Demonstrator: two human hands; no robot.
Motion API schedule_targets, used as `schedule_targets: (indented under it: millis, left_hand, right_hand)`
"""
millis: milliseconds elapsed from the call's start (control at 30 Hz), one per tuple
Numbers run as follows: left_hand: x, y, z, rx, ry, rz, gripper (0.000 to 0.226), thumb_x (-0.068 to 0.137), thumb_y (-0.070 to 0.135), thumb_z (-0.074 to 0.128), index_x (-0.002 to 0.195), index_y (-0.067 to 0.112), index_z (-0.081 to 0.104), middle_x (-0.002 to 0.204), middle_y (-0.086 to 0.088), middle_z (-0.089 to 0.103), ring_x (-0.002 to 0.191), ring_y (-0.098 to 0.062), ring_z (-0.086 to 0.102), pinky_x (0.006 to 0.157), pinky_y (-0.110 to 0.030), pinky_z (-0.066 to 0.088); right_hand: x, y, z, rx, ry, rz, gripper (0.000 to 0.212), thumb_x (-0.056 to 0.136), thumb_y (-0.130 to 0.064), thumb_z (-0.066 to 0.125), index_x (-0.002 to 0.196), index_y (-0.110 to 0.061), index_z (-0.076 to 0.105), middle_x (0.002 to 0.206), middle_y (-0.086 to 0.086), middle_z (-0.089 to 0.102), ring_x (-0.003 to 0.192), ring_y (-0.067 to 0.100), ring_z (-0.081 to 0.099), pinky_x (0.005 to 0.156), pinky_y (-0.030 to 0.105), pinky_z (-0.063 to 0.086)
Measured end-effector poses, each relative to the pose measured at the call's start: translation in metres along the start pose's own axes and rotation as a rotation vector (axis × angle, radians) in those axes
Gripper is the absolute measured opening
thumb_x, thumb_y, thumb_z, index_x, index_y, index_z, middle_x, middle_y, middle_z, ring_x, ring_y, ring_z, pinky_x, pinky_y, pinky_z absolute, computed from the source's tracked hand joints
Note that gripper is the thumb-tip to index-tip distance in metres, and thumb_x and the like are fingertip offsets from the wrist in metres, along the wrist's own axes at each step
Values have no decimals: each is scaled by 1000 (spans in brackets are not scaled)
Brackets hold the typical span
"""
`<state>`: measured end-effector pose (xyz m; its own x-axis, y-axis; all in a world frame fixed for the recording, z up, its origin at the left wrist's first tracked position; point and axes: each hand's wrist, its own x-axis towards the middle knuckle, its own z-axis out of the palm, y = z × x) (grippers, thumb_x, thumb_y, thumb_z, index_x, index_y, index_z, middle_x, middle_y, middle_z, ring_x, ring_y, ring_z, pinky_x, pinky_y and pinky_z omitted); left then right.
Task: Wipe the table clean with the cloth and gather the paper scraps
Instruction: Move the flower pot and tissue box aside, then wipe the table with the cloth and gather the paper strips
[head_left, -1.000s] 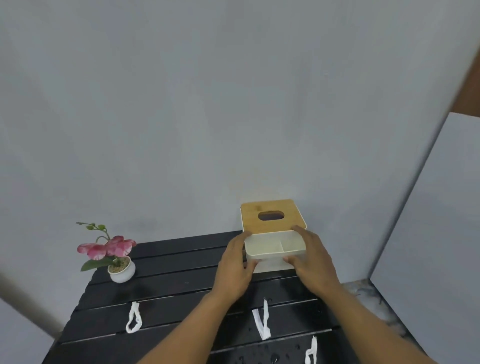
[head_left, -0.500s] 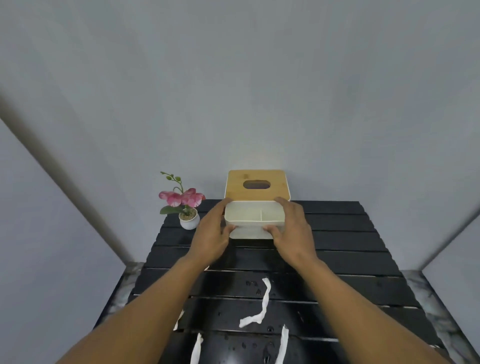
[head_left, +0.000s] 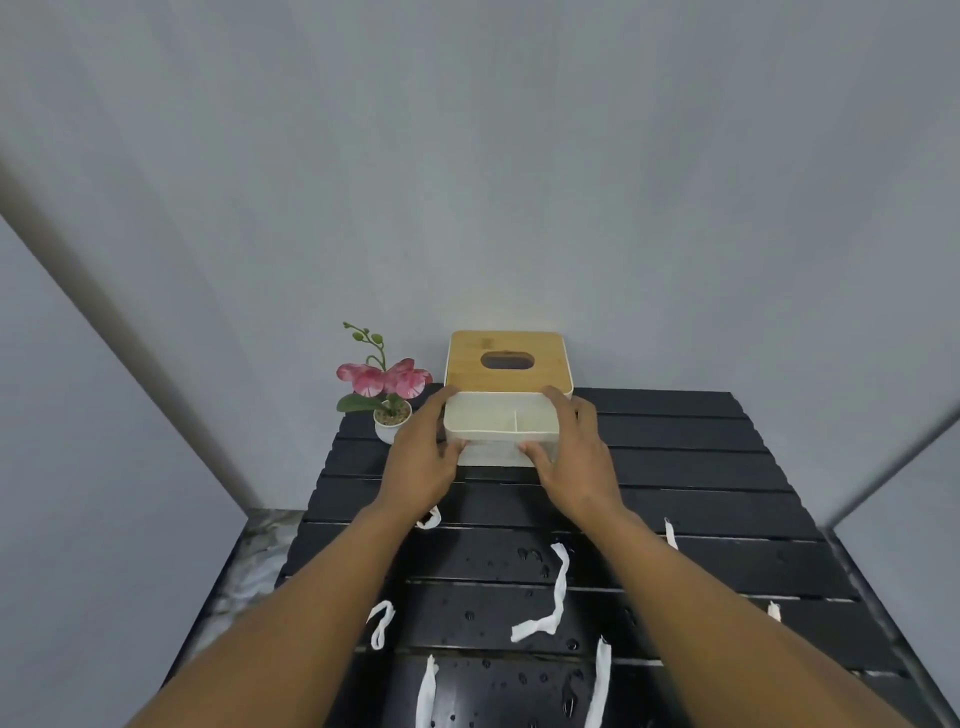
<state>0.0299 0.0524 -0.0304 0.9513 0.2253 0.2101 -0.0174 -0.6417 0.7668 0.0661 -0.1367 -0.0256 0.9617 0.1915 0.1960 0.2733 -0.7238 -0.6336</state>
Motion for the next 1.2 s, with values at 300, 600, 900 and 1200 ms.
schedule_targets:
  millis: [300,600,900,1200]
  left_hand:
    - [-21,22,-11,60,-8,32,82,80,14,69,142,41,22,137,10,50,119,-12,50,88,-34,47]
    - [-158,118,51,72,-252,224,30,90,31,60,119,28,58,115,7,56,107,-15,53,87,-24,40]
    - [-255,188,127,447,-690,229,48,89,36,58,132,19,50,124,-6,51,116,-29,45,95,-39,41]
    - [-252,216,118,425,-475,175,15,84,15,60,94,23,65,97,1,53,97,-24,54,72,-34,42]
  right_hand:
    - [-18,3,-24,-3,-104,10,80,86,-37,63,144,-42,9,154,7,19,131,29,41,100,46,45]
    - [-150,65,-142,-109,-119,-4,19,84,-25,64,103,-21,67,97,-3,66,92,17,60,84,36,49]
    - [-259,137,-210,-383,-570,32,60,71,-37,53,128,-19,56,114,3,52,104,24,47,90,37,42]
    - [-271,127,-220,-249,-294,4,18,76,-16,67,86,-22,53,81,-6,57,80,22,56,66,33,41]
